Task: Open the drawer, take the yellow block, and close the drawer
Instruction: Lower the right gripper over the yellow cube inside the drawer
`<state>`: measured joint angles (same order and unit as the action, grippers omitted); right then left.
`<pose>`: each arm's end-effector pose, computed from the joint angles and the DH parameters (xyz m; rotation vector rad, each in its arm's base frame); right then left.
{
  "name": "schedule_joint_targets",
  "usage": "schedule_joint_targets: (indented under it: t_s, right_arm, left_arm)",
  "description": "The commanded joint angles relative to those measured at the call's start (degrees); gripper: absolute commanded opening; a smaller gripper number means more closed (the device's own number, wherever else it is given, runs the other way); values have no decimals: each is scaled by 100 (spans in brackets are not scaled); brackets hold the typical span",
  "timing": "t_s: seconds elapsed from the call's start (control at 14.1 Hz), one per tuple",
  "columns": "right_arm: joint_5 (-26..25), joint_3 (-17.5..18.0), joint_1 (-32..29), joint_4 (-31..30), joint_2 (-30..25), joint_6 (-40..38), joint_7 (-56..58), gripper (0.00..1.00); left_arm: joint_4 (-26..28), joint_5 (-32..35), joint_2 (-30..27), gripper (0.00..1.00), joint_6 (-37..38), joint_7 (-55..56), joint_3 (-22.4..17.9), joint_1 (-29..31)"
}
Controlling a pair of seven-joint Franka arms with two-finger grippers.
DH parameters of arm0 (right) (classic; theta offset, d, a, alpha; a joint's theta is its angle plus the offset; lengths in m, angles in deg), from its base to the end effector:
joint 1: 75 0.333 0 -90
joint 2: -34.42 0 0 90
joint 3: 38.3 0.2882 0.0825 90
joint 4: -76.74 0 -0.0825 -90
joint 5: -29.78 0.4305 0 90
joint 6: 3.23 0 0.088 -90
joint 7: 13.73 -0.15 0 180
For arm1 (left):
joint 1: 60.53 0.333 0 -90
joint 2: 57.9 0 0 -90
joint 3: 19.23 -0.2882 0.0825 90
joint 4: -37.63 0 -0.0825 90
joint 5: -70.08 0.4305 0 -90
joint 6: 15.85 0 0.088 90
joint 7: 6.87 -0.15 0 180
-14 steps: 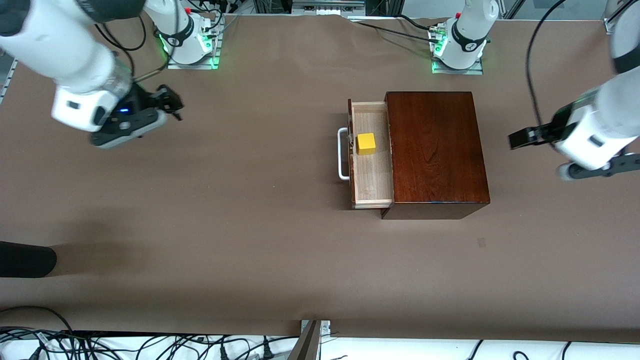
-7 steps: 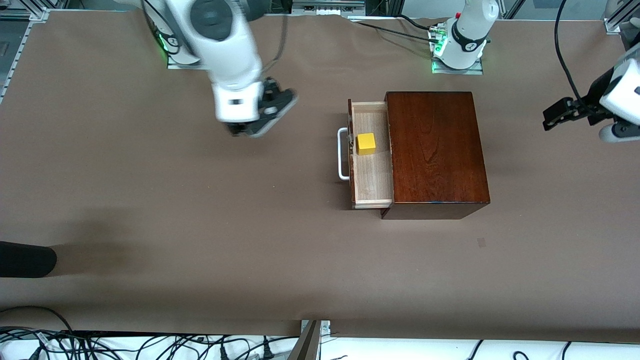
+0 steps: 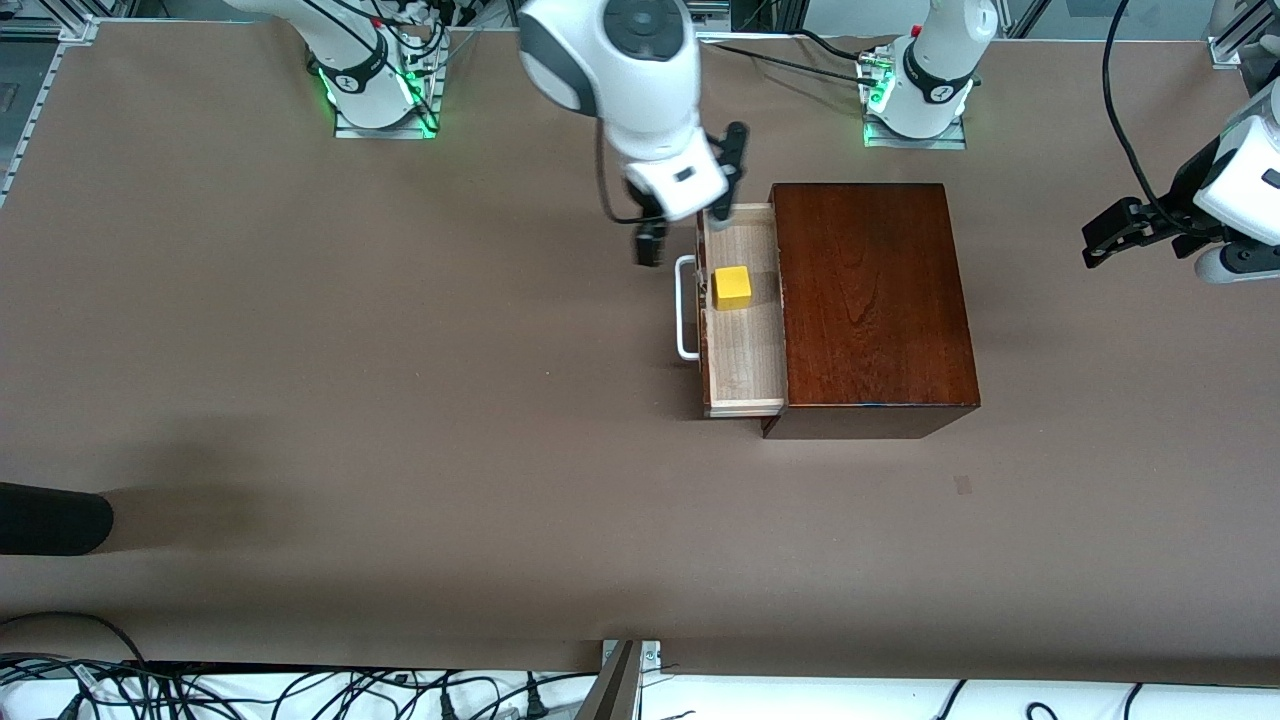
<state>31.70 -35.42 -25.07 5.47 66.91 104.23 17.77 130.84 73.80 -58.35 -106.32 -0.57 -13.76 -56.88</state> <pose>0.4615 0.6034 0.3661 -2.2944 -2.0404 -0.0818 0.5962 -0.0094 0.5304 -3.0706 -0.1173 0.0542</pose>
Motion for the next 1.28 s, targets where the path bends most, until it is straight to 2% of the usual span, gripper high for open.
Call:
schedule_joint_targets:
  t_s: [0.0, 0.14, 0.64, 0.78, 1.21]
  right_arm:
    - [-191, 19, 148, 553, 555, 186, 514, 100]
    - [-508, 37, 218, 579, 687, 275, 533, 100]
    - [-553, 10, 430, 597, 872, 372, 436, 100]
    - [-553, 10, 438, 632, 1038, 608, 436, 100]
    - [-562, -7, 474, 1159, 1636, 907, 427, 99]
  left_arm:
    - [65, -116, -70, 100, -84, -628, -45, -22]
    - [74, -134, -17, 100, -242, -621, -45, -31]
    - [39, -257, 255, 100, -681, -621, -28, -102]
    - [30, -249, 352, 100, -822, -621, -10, -110]
    - [30, -231, 422, 100, -867, -612, 34, -119]
